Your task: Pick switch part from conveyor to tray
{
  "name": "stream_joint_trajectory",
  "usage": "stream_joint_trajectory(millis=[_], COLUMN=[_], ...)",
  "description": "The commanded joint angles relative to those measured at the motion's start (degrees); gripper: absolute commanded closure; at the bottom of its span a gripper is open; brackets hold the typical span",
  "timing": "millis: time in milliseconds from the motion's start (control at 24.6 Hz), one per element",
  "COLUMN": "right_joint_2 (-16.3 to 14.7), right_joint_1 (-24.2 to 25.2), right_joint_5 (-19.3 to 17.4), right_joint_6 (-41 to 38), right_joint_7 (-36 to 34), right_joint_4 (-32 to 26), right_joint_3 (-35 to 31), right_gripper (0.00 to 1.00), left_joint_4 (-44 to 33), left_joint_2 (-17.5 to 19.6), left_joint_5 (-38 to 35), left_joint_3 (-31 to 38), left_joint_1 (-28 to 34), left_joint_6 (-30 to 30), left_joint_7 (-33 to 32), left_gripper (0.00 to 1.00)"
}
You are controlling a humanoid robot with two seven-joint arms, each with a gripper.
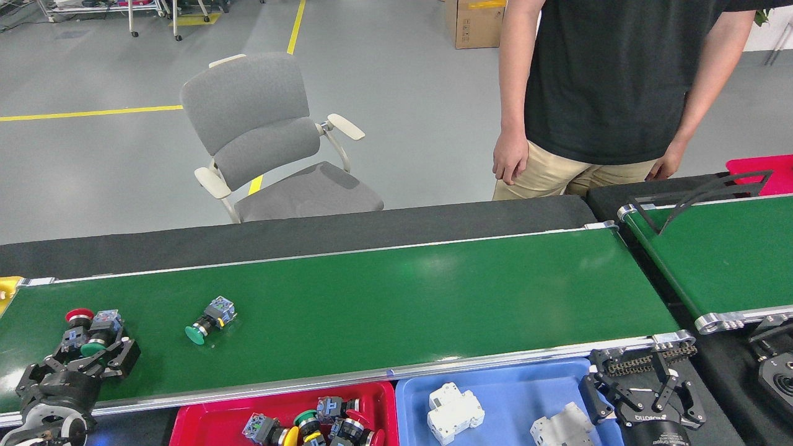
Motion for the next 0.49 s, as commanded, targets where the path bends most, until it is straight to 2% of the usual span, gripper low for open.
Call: stream_joint_trajectory(millis=[0,41,203,325,446], right_joint_2=[-0.5,-0.5,-0.5,-0.4,-0.4], right_joint_1=[-0.5,-0.4,-0.2,-0.3,-0.1], right_joint_5=[-0.1,-0.1,-0.1,-0.1,-0.1], right_joint_6=[-0.8,-0.8,-0.7,-0.5,-0.4], right_joint_7=[-0.1,-0.1,-0.1,-0.1,-0.1], right_joint_4=[-0.6,-0.6,-0.6,-0.5,-0.5], right_joint_3=[-0.1,-0.1,-0.1,-0.7,-0.8], right_gripper=[0.01,0.01,0.01,0.01,0.01], left_joint_4=[0.1,0.1,-0.8,-6.3,-17.5], left_joint_2=[0.5,0.2,-1.9,-3.4,-5.5], left_joint_5=[0.3,0.4,1.2,1.3,1.5], left_joint_3=[-0.8,-1.0,-1.3,-2.5,-2.7], left_joint_1=[-0.5,-0.6,0.1,3.1,9.0], left_joint_6=[4.5,5.2,5.0,2.1,-5.3], left_joint_7=[0.0,0.1,4.3,6.1,6.1], left_gripper=[0.27,0.32,0.62,0.67,0.67])
